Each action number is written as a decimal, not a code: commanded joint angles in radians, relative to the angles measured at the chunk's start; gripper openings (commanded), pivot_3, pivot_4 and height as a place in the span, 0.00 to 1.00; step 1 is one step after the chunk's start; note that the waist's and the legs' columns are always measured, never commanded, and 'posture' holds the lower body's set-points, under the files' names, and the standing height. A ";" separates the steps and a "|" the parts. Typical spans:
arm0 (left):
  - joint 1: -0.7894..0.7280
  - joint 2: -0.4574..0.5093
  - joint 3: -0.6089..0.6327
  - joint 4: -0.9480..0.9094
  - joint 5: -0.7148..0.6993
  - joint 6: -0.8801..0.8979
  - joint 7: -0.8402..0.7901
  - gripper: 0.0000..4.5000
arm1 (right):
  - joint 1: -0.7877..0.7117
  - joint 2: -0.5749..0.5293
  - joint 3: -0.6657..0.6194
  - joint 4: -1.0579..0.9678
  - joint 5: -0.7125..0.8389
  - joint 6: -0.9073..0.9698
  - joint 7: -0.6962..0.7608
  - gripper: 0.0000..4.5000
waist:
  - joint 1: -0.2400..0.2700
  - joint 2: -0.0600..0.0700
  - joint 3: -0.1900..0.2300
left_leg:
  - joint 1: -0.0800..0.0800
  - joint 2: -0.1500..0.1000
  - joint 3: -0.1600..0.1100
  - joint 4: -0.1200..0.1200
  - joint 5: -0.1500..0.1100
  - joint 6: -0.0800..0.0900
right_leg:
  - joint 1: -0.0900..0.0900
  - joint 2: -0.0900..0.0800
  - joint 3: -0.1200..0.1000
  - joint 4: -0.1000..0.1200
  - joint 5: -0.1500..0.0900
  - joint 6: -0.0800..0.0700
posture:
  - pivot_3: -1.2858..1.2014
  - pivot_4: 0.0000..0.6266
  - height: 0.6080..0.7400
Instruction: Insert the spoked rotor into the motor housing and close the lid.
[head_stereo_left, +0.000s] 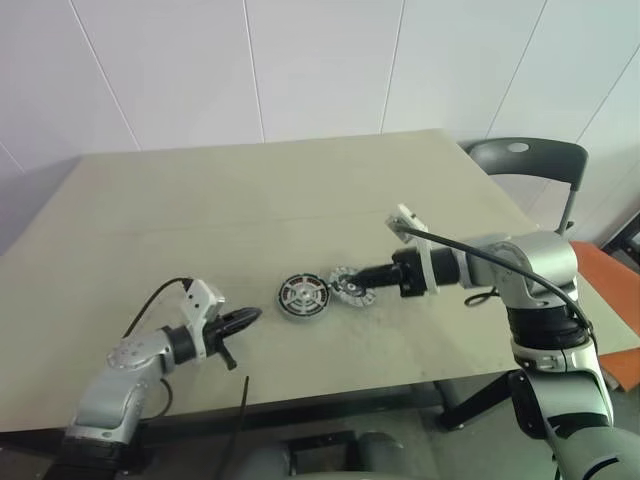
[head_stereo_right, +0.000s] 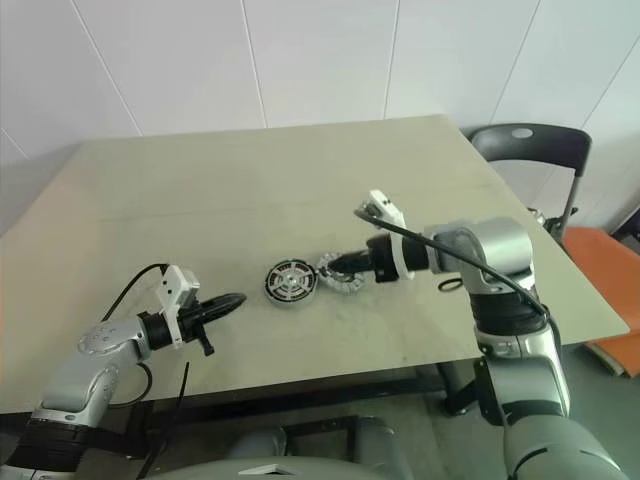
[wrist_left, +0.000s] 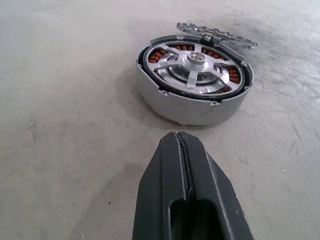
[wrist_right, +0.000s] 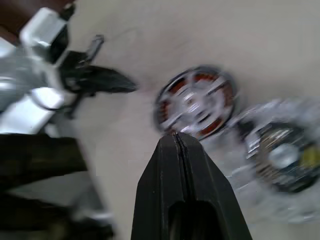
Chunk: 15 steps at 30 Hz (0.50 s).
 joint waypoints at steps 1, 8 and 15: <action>-0.053 -0.022 0.039 -0.036 -0.053 -0.028 -0.015 0.00 | 0.069 0.041 -0.088 0.002 0.115 0.067 -0.134 0.00 | -0.001 -0.001 0.000 | 0.000 0.000 0.000 0.000 0.000 0.000 | 0.000 0.000 0.000 0.000 0.000 0.000 | 0.52 0.00 1.00; -0.225 -0.035 -0.054 0.071 0.027 -0.040 -0.029 0.00 | 0.151 0.176 -0.237 0.117 0.181 0.067 -0.500 0.00 | -0.004 0.000 0.000 | 0.002 0.001 0.000 0.001 0.000 0.000 | 0.002 0.002 -0.001 0.002 0.000 0.001 | 0.52 0.00 1.00; -0.366 -0.073 -0.193 0.265 0.159 -0.085 -0.075 0.00 | 0.179 0.285 -0.382 0.154 0.227 0.067 -0.758 0.00 | -0.007 -0.001 -0.001 | 0.001 -0.001 0.002 0.001 0.000 0.001 | 0.001 0.003 0.001 0.001 0.002 -0.002 | 0.52 0.00 1.00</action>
